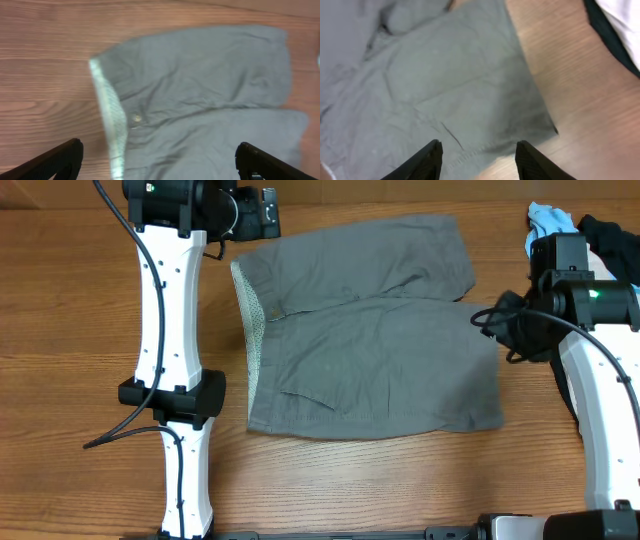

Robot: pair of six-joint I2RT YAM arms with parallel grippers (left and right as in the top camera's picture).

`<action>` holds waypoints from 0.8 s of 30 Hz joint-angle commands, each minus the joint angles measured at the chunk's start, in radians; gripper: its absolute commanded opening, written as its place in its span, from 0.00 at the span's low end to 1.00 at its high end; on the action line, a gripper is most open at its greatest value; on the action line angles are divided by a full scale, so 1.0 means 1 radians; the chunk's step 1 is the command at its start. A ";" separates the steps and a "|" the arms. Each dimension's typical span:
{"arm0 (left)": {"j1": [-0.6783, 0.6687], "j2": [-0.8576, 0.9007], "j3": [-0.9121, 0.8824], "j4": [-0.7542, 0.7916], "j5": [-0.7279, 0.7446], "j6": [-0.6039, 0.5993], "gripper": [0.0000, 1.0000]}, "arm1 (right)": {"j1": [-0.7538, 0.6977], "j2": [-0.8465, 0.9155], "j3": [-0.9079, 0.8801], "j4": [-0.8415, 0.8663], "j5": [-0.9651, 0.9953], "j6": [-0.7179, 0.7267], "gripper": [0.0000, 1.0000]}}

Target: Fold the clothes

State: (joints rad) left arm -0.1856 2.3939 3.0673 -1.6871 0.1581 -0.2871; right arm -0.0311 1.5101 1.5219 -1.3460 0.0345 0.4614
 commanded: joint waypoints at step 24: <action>-0.336 -0.415 -0.781 -0.003 -0.191 -0.069 1.00 | -0.040 -0.268 -0.566 0.116 0.043 0.247 0.60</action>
State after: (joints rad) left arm -0.5270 1.9888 2.3833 -1.6863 0.0765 -0.2962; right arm -0.0414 1.2396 1.0172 -1.2629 0.0597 0.6605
